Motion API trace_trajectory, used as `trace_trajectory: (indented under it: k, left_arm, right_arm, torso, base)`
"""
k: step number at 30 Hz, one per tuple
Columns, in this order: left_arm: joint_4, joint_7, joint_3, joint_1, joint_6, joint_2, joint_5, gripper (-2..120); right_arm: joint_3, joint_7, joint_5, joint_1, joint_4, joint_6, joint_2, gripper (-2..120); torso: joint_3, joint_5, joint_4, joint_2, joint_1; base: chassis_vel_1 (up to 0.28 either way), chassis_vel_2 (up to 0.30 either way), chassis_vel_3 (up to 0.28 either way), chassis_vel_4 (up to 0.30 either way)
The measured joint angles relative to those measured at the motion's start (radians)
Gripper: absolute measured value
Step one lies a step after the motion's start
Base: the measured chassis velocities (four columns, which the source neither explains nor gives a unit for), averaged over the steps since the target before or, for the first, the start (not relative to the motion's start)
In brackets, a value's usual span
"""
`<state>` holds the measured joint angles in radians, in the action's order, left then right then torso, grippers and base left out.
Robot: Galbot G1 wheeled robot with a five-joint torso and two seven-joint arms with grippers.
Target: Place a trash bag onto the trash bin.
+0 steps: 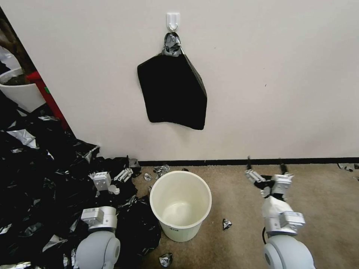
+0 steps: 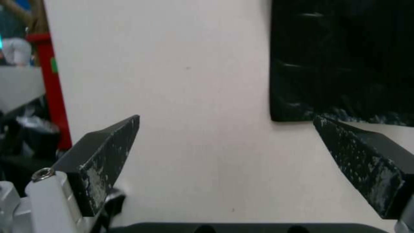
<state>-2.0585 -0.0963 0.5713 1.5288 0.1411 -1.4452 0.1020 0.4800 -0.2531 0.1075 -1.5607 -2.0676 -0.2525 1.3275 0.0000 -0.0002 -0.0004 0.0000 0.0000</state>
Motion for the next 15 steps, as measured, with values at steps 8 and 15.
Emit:
trace_trajectory:
  k: [8, 15]
  left_arm:
    - [-0.002, -0.014, -0.052, 0.003, 0.07, -0.003, 0.069, 100]
    - [-0.04, -0.038, -0.041, 0.066, 0.076, -0.018, 0.06, 100]
  right_arm:
    - [-0.136, 0.19, 0.146, 0.21, 0.186, -0.147, -0.009, 100]
    - [-0.403, 0.264, 0.556, 0.607, 0.417, -0.202, 0.067, 100]
  torso:
    - [0.0, -0.0001, -0.0001, 0.0, 0.0]
    - [0.0, -0.0002, 0.0006, 0.0, 0.0]
  base:
    - [0.0, 0.0, 0.0, 0.0]
    - [0.0, 0.0, 0.0, 0.0]
